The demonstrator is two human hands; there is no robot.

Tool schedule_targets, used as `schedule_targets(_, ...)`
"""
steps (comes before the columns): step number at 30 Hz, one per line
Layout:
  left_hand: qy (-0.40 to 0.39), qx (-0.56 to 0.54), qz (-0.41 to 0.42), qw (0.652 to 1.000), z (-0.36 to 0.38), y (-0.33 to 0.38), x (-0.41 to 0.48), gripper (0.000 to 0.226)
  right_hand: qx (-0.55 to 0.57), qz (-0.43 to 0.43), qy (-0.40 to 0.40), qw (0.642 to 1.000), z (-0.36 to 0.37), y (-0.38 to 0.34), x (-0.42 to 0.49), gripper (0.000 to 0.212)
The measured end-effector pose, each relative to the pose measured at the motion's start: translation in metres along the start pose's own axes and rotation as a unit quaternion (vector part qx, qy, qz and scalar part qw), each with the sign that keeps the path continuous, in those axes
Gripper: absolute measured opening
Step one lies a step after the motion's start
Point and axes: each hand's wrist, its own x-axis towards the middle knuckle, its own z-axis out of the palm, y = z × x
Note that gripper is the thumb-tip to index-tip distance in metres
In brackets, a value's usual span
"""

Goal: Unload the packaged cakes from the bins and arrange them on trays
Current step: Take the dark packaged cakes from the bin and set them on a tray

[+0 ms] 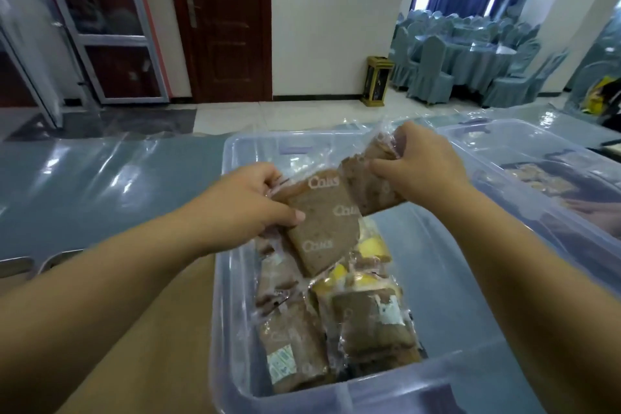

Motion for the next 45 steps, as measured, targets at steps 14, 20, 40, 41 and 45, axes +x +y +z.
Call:
schedule_targets(14,0.254,-0.182,0.026,0.949,-0.172,-0.151,-0.128,0.022,0.231,-0.069,0.074,0.968,0.054,-0.216,-0.100,0.038)
schedule_targets(20,0.233,-0.181,-0.057,0.954,-0.207,-0.235,-0.162,0.031,0.221,-0.065,-0.031,0.973,0.117,-0.278,-0.142,0.038)
schedule_targets(40,0.115,-0.106,-0.208,0.965,-0.151,-0.367,-0.027,0.031,0.190,0.043,-0.121,0.973,0.326,-0.230,-0.128,0.037)
schedule_targets(41,0.126,-0.113,-0.212,0.962,-0.148,-0.367,-0.016,0.032,0.199,0.037,-0.143,0.969,0.334,-0.228,-0.127,0.038)
schedule_targets(45,0.146,-0.186,-0.248,0.939,-0.133,-0.367,0.004,0.047,0.229,0.012,-0.241,0.943,0.352,-0.216,-0.132,0.045)
